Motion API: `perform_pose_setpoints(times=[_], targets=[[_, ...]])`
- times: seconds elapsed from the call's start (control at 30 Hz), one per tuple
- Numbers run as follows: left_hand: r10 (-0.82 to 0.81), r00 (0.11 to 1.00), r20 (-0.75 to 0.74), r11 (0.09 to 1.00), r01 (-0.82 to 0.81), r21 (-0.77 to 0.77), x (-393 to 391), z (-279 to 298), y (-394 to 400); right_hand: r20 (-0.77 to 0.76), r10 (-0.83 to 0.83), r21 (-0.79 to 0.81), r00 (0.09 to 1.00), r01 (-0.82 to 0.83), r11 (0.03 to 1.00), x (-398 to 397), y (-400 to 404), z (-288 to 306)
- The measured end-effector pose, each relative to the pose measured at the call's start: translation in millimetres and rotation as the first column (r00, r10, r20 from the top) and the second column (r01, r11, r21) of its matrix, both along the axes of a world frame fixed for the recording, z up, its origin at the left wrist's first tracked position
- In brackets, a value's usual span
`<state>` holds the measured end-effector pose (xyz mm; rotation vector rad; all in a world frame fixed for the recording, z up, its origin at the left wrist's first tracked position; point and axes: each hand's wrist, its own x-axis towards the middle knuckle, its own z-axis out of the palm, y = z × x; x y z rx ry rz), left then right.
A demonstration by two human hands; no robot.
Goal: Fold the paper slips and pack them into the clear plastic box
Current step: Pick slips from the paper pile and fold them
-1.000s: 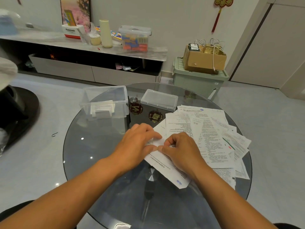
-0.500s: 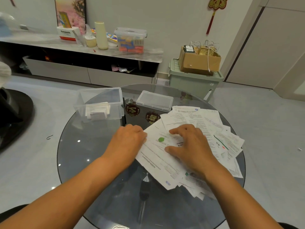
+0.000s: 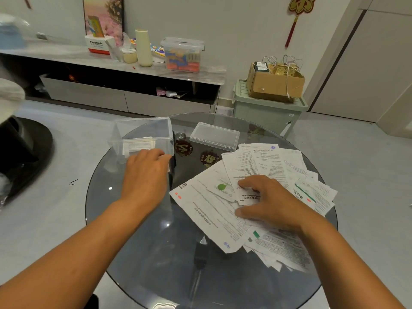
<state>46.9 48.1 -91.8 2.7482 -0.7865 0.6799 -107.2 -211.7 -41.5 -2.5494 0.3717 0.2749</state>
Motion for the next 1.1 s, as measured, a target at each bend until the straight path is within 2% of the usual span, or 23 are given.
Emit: perform_pose_setpoints(times=[0.07,0.17,0.23,0.3,0.37,0.43,0.57,0.7,1.0,1.1], targets=[[-0.111,0.993,0.041,0.991,0.113,-0.07,-8.2,3.4,-9.4,-0.009,0.02,-0.025,1.0,-0.021,0.999,-1.2,2.5,1.2],[-0.344,0.936,0.075,0.925,0.352,-0.142,-25.9,7.8,-25.3,0.152,0.017,-0.07,0.988,-0.006,0.997,-1.9,5.8,-2.6],[-0.501,0.865,-0.022,0.856,0.492,-0.159,-38.0,9.6,-32.5,0.166,0.008,-0.102,0.986,0.009,0.995,-3.0,5.8,-1.1],[-0.568,0.788,-0.237,0.822,0.558,-0.116,-48.0,9.4,-36.3,0.14,-0.003,-0.106,0.99,0.018,0.994,-3.7,1.8,3.8],[-0.538,0.731,-0.419,0.81,0.586,-0.019,-51.9,4.9,-38.2,0.111,-0.007,-0.08,0.994,0.016,0.997,-5.6,-3.5,7.7],[-0.519,0.7,-0.491,0.787,0.615,0.046,-51.7,0.8,-39.2,0.083,-0.007,-0.035,0.997,0.01,0.999,-7.8,-8.2,9.5],[-0.534,0.683,-0.498,0.786,0.619,0.007,-47.5,0.6,-40.3,0.101,-0.036,0.032,0.994,0.033,0.999,-10.5,-14.7,8.6],[-0.519,0.698,-0.494,0.8,0.6,0.008,-49.8,2.3,-43.7,0.137,-0.082,0.021,0.987,0.08,0.997,-8.8,-21.2,6.0],[-0.527,0.706,-0.472,0.808,0.589,-0.021,-52.3,9.3,-45.2,0.138,-0.048,-0.172,0.989,0.071,0.983,-7.5,-23.5,6.2],[-0.52,0.698,-0.492,0.825,0.56,-0.077,-54.6,9.0,-44.5,0.217,-0.01,-0.175,0.976,0.049,0.983,-11.1,-17.6,11.7]])
